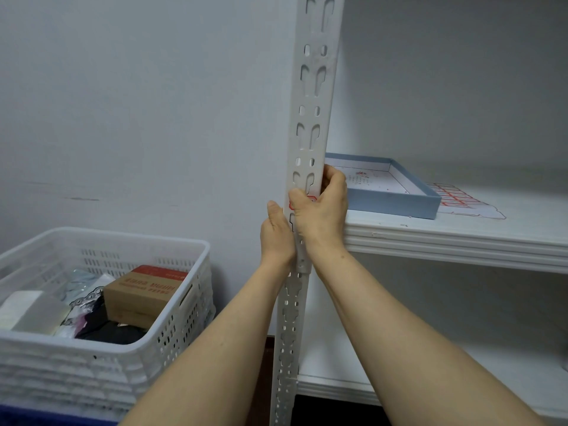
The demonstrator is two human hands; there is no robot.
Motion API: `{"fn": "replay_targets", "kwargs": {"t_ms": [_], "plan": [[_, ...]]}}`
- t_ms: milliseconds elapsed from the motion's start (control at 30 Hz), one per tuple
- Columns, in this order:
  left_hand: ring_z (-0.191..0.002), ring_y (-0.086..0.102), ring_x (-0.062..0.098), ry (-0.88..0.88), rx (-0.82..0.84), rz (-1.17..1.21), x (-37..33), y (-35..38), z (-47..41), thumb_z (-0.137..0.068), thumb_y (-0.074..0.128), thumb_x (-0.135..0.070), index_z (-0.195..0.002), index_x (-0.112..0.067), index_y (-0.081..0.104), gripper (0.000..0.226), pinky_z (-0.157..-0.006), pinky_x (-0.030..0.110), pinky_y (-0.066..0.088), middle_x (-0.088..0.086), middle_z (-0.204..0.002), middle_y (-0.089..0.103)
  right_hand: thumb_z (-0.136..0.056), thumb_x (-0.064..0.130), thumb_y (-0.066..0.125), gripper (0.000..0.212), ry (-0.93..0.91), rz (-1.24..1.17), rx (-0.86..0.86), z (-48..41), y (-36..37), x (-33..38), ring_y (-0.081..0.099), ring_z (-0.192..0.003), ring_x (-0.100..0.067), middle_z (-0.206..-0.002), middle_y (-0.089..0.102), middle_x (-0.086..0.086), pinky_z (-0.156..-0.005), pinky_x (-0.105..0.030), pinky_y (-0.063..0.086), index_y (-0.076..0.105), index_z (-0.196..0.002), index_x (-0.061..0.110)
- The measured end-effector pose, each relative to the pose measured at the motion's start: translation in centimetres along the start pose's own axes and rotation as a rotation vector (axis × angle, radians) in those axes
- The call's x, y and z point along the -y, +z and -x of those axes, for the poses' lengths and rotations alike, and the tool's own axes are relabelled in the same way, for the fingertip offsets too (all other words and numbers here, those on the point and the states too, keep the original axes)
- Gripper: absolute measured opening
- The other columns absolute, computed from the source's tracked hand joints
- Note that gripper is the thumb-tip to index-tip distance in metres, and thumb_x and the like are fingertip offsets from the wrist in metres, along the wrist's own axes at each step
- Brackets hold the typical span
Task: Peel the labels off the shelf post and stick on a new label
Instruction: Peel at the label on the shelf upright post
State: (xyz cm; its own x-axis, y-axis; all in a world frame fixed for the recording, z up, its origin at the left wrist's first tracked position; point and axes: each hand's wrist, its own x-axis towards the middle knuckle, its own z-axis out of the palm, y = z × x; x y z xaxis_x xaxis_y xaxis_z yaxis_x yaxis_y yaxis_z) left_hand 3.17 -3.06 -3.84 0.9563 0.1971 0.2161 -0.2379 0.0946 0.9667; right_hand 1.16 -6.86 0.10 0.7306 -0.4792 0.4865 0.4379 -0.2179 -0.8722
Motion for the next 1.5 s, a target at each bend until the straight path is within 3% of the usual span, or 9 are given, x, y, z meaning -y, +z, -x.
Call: {"fn": "replay_targets", "kwargs": {"t_ms": [67, 167, 333, 600, 800, 1000, 1167, 1333, 1500], "plan": [[-0.099, 0.058, 0.028, 0.022, 0.005, -0.047, 0.0, -0.1, 0.1, -0.104, 0.022, -0.027, -0.117, -0.003, 0.052, 0.041, -0.081, 0.02, 0.045, 0.011, -0.102, 0.061, -0.068, -0.001, 0.061, 0.049, -0.002, 0.0, 0.004, 0.0, 0.0, 0.0, 0.056, -0.1, -0.026, -0.114, 0.054, -0.01, -0.087, -0.038, 0.05, 0.049, -0.114, 0.01], [-0.068, 0.048, 0.01, 0.071, 0.006, -0.135, 0.1, 0.0, -0.1, -0.104, 0.025, -0.02, -0.086, -0.014, 0.047, 0.029, -0.053, 0.01, 0.038, -0.006, -0.074, 0.048, -0.066, 0.002, 0.061, 0.049, -0.014, 0.002, 0.002, 0.1, 0.1, -0.1, 0.056, -0.101, -0.028, -0.113, 0.055, -0.011, -0.088, -0.044, 0.049, 0.049, -0.113, 0.011], [-0.076, 0.051, 0.02, 0.005, -0.006, -0.022, -0.1, 0.1, -0.1, -0.104, 0.019, -0.026, -0.067, -0.02, 0.041, 0.043, -0.074, 0.031, 0.041, -0.001, -0.069, 0.053, -0.063, 0.005, 0.06, 0.049, -0.018, -0.011, 0.002, 0.0, 0.1, -0.3, 0.057, -0.1, -0.029, -0.112, 0.056, -0.012, -0.086, -0.047, 0.05, 0.049, -0.11, 0.015], [-0.08, 0.053, 0.024, -0.039, -0.009, 0.024, 0.1, 0.1, -0.3, -0.103, 0.019, -0.028, -0.064, -0.016, 0.045, 0.048, -0.084, 0.04, 0.047, 0.006, -0.072, 0.056, -0.066, 0.0, 0.061, 0.049, -0.045, -0.006, 0.007, -0.3, 0.1, -0.5, 0.057, -0.101, -0.028, -0.114, 0.055, -0.012, -0.089, -0.046, 0.049, 0.048, -0.112, 0.013], [-0.084, 0.06, 0.024, -0.062, 0.012, 0.103, 0.5, 0.2, -0.4, -0.102, 0.019, -0.035, -0.07, -0.018, 0.059, 0.054, -0.086, 0.037, 0.047, 0.003, -0.075, 0.064, -0.072, 0.0, 0.06, 0.054, -0.069, 0.044, 0.083, 0.0, -0.7, -0.8, 0.058, -0.101, -0.022, -0.119, 0.055, -0.009, -0.09, -0.036, 0.049, 0.048, -0.123, 0.014], [-0.081, 0.061, 0.019, -0.02, 0.025, 0.113, 1.0, 0.1, -0.6, -0.102, 0.018, -0.035, -0.069, -0.02, 0.061, 0.056, -0.076, 0.028, 0.048, 0.001, -0.078, 0.066, -0.083, -0.002, 0.061, 0.056, -0.054, -0.018, 0.156, 0.5, -3.5, -1.7, 0.051, -0.123, -0.012, -0.137, 0.049, -0.003, -0.104, -0.026, 0.043, 0.042, -0.134, 0.013], [-0.084, 0.061, 0.025, -0.023, 0.016, 0.109, 1.2, 0.1, -0.8, -0.102, 0.019, -0.034, -0.07, -0.018, 0.06, 0.055, -0.084, 0.035, 0.048, 0.005, -0.08, 0.066, -0.08, 0.018, 0.069, 0.019, -0.491, 0.236, 0.051, 0.5, -5.1, -1.8, 0.053, -0.095, 0.004, -0.104, 0.06, 0.0, -0.083, -0.006, 0.041, 0.069, -0.099, 0.017], [-0.082, 0.061, 0.024, -0.032, 0.028, 0.115, 1.2, 0.1, -0.8, -0.102, 0.019, -0.035, -0.07, -0.017, 0.061, 0.055, -0.086, 0.039, 0.049, 0.007, -0.078, 0.065, -0.078, 0.033, 0.068, 0.014, -0.889, 0.595, -0.049, -1.1, -4.8, -2.1, 0.046, -0.099, -0.018, -0.096, 0.065, -0.004, -0.093, -0.04, 0.033, 0.076, -0.081, 0.021], [-0.084, 0.061, 0.022, -0.011, 0.038, 0.123, 1.0, 0.0, -0.5, -0.102, 0.018, -0.035, -0.074, -0.019, 0.062, 0.055, -0.085, 0.034, 0.048, 0.003, -0.078, 0.066, -0.073, 0.032, 0.075, 0.005, -1.027, 0.719, -0.121, -1.6, -4.2, -1.9, 0.041, -0.104, -0.019, -0.1, 0.067, -0.002, -0.093, -0.04, 0.026, 0.076, -0.074, 0.027]]}}
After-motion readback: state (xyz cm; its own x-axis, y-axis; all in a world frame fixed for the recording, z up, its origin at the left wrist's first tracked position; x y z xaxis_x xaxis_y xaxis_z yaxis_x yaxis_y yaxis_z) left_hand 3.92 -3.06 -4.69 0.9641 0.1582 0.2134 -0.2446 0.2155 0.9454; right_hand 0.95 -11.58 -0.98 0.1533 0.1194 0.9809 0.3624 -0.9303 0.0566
